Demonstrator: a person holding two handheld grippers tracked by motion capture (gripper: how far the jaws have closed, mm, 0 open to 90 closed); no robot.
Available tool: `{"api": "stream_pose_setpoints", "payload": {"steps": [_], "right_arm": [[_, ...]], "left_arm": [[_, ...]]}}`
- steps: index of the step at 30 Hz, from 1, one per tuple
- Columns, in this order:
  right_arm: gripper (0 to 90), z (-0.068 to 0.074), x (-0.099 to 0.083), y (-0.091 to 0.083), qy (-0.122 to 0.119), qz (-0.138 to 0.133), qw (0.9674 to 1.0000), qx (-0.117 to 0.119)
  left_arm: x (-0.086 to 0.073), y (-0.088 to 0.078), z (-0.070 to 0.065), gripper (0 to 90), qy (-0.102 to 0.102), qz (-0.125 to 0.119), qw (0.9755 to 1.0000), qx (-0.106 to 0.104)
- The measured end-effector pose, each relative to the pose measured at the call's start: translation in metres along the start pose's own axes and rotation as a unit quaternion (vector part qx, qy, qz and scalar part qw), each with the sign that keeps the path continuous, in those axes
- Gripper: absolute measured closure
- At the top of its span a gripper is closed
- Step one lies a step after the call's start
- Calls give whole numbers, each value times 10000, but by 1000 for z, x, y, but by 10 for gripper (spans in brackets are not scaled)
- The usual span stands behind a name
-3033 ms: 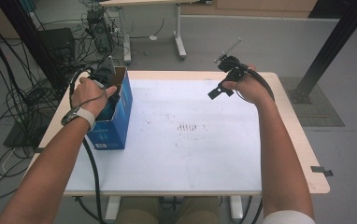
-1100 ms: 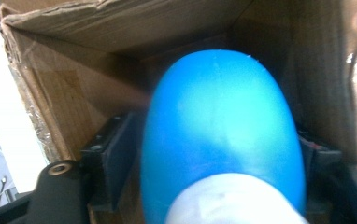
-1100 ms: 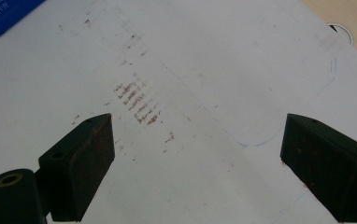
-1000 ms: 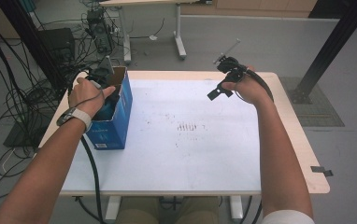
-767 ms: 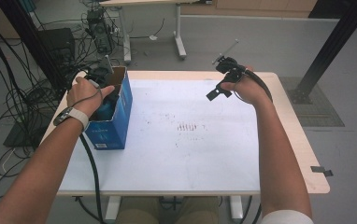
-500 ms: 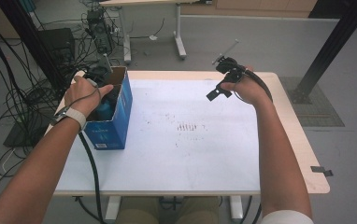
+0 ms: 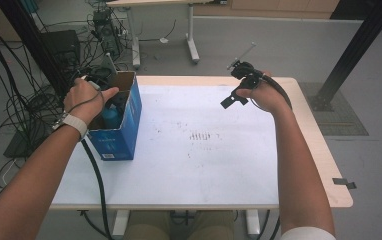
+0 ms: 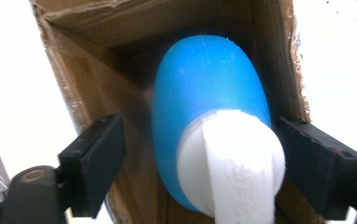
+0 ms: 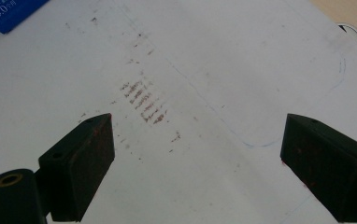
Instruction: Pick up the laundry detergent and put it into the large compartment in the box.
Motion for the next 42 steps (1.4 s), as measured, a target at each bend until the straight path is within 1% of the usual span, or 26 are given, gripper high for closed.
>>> {"api": "stream_pose_setpoints", "payload": {"steps": [2,4,7,11,14,15,20,23,24,28,32,34,36,37,40,42], "right_arm": [[99,1,1,0,-9,-8,10000,13],[99,1,1,0,-15,0,10000,27],[98,2,1,0,-22,-10,10000,35],[99,2,0,-2,-27,-16,10000,32],[99,2,-1,-3,5,-22,10000,21],[98,2,-2,-3,6,-23,10000,18],[98,2,-3,-5,24,-29,10000,11],[99,2,-4,-7,24,-19,10000,5],[99,2,-5,-7,32,-31,10000,1],[98,1,-7,-10,52,-28,10000,-23],[98,2,-9,-12,45,-40,10000,-39],[98,2,-9,-13,45,-46,10000,-40],[98,2,-10,-13,29,-38,10000,-50],[98,2,-10,-13,30,-42,10000,-48],[98,2,-11,-14,59,-32,10000,-56],[98,2,-11,-15,67,-37,9999,-66]], "left_arm": [[0,-2,-2,109,23,1,10000,22],[0,-4,-3,79,75,50,10000,-15],[-1,-5,-6,80,152,54,9999,-14],[-2,-10,-7,75,217,46,9997,-113],[-3,-19,-11,72,268,-95,9996,-38],[-5,-23,-13,71,259,-185,9995,-31],[-5,-41,-18,42,428,-286,9986,-84],[-6,-53,-21,44,507,-369,9980,-73],[-6,-56,-22,45,544,-371,9978,-91],[-6,-71,-26,45,818,-356,9956,-275],[-8,-86,-31,44,1155,-378,9918,-404],[-10,-91,-34,44,1309,-419,9897,-412],[-11,-96,-38,44,1542,-443,9863,-393],[-12,-99,-40,45,1618,-461,9850,-392],[-14,-103,-46,45,1968,-476,9785,-390],[-17,-104,-53,44,2231,-447,9731,-357]]}}
Point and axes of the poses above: each handheld gripper's, and its own axes: y roughly forward along the jaws, x roughly out of its top, z roughly to its left, the point moved 9 cm from there along y, roughly forward along the jaws, and after that the axes turned 11 degrees about -y, right-handed, at the moved point
